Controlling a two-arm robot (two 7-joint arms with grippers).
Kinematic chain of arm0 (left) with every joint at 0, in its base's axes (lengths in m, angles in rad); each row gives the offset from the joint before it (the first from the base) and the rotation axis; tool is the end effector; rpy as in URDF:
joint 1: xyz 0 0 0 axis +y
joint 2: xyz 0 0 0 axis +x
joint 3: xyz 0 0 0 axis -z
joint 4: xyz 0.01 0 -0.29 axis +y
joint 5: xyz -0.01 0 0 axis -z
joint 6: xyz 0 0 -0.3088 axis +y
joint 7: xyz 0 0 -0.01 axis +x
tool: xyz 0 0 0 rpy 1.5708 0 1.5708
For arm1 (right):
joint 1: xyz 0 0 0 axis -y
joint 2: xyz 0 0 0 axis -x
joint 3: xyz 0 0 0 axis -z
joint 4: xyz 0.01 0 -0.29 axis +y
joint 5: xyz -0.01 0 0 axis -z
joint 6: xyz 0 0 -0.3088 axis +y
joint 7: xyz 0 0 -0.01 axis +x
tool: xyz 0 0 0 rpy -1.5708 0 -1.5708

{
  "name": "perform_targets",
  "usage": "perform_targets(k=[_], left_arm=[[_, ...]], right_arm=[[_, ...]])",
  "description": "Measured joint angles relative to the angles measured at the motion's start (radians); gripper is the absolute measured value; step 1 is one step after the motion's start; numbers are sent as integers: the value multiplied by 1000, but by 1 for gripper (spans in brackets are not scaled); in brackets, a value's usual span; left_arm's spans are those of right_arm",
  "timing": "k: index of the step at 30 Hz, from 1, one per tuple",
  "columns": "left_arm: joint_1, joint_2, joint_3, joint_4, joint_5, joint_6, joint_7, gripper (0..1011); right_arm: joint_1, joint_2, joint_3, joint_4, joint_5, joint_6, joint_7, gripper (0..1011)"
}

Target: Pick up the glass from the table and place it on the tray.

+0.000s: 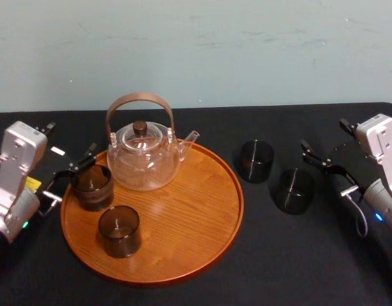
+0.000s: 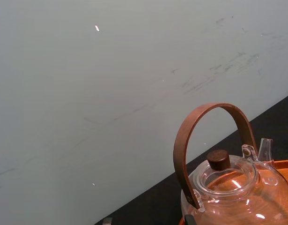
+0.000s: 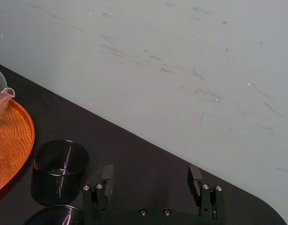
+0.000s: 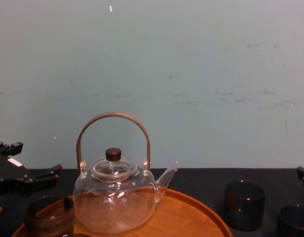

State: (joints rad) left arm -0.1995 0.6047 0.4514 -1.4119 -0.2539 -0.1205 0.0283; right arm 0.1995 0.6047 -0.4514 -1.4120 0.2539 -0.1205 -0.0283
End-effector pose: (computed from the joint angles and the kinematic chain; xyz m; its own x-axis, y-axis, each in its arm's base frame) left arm 0.3581 0.0827 -0.3023 0.2922 0.8803 0.3738 -0.9553 0.2873 0.0704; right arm 0.3581 -0.0827 -0.3023 0.2923 -0.8803 0.3737 0.9553 0.2873 -0.0703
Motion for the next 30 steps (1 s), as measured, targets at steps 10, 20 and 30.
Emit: perform_targets(k=[10,20,30], left_arm=[[0,0,0,0,0,0,0,1001],[0,0,0,0,0,0,0,1001],[0,0,0,0,0,0,0,1001]], right_arm=[[0,0,0,0,0,0,0,1002],[0,0,0,0,0,0,0,1002],[0,0,0,0,0,0,0,1002]])
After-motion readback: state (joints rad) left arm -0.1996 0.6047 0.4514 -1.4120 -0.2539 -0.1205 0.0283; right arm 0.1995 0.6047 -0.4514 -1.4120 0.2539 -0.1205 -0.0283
